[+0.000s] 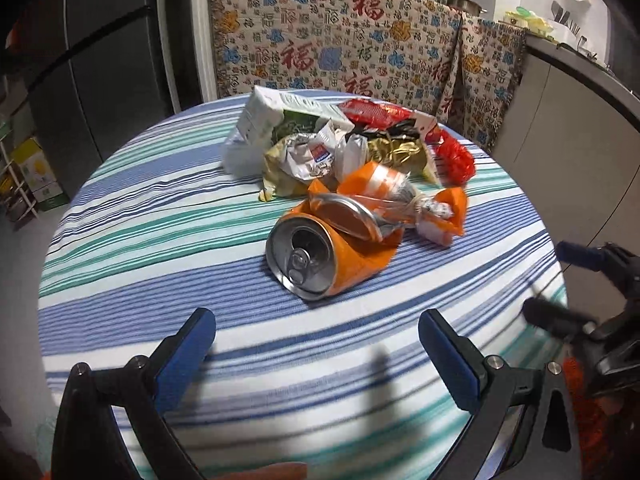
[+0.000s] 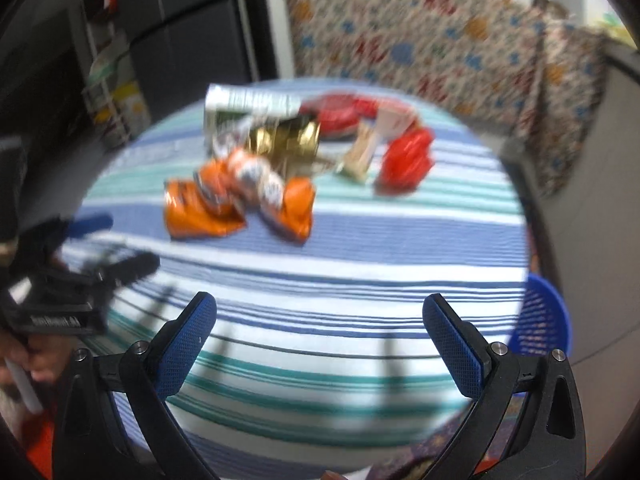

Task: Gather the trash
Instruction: 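Move both tools toward the pile, aiming at the orange can and orange snack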

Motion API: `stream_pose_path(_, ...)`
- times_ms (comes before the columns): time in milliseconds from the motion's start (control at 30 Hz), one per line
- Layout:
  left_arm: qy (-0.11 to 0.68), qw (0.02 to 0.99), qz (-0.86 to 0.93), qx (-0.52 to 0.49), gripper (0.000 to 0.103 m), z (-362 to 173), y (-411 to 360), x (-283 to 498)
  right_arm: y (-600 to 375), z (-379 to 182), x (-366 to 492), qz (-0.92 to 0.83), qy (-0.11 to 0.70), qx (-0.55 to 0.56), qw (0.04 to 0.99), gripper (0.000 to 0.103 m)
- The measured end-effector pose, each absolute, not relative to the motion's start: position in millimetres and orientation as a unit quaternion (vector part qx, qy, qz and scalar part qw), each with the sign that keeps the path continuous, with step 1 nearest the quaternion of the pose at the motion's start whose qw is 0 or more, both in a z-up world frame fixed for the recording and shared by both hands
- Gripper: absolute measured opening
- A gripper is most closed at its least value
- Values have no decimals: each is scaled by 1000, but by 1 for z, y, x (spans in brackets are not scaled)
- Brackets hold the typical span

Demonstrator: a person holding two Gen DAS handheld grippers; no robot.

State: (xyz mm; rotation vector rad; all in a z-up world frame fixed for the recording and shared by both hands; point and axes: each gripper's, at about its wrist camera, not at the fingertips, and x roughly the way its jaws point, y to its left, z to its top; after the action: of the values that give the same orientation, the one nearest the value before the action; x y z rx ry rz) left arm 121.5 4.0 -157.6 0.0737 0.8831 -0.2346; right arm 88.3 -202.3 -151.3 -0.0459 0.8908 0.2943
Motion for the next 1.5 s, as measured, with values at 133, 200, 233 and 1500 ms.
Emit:
stream_pose_path(133,431,894,-111,47,103,-169,3,136,-200,-173,111,161,455,-49,875,99)
stream_pose_path(200,433,893,-109,52,103,-174,2,142,-201,-179,119,169,460,-52,870,95)
stream_pose_path(233,435,892,-109,52,103,-177,2,145,-203,-181,123,171,465,-52,867,94)
stream_pose_path(1500,382,869,-302,87,103,-154,12,173,-167,-156,175,309,414,-122,847,88)
